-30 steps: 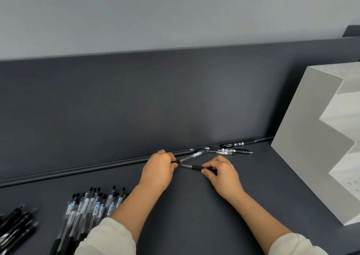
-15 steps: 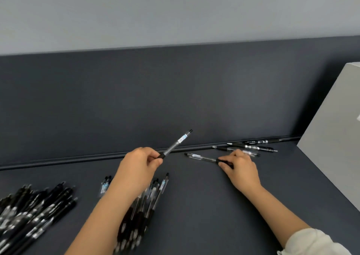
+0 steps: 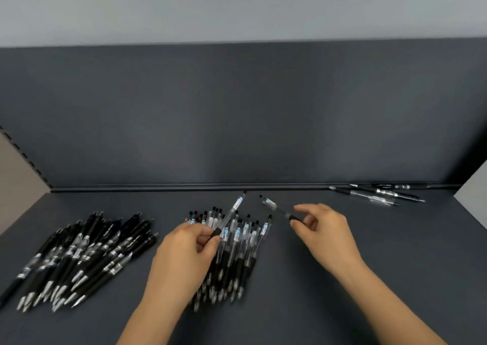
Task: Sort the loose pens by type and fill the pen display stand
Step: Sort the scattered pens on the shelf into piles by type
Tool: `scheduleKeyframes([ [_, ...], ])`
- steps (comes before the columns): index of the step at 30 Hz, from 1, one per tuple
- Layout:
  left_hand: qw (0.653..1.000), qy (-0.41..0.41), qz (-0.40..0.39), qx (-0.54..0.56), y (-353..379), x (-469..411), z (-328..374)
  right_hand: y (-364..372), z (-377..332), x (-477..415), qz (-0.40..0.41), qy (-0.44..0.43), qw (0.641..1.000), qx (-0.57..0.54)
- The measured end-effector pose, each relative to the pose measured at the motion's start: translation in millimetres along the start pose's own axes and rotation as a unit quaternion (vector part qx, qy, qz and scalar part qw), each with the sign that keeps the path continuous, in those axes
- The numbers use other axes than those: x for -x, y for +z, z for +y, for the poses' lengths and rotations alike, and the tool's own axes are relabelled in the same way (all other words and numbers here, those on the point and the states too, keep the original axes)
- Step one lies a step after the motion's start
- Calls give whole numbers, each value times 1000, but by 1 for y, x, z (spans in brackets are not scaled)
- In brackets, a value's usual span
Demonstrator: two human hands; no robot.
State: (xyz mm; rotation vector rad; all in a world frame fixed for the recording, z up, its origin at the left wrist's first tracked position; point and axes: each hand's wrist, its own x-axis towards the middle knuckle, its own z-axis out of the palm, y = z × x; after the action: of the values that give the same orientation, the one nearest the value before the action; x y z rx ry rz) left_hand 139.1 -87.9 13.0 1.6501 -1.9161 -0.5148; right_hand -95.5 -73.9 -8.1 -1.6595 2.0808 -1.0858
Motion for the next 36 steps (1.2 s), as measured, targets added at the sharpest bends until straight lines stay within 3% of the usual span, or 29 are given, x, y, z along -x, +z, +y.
scheduleKeyframes([
  [5,1000,27,-3,4,4,15,0,23,-24,40,-25,-39,999,12],
  [12,994,78,-35,-69,12,30,12,37,-30,63,-97,12,995,3],
  [22,985,133,-35,-101,19,24,7,33,-24,58,-75,44,996,-5],
  [36,971,195,-25,-138,35,11,1,31,-20,48,-116,-39,988,94],
])
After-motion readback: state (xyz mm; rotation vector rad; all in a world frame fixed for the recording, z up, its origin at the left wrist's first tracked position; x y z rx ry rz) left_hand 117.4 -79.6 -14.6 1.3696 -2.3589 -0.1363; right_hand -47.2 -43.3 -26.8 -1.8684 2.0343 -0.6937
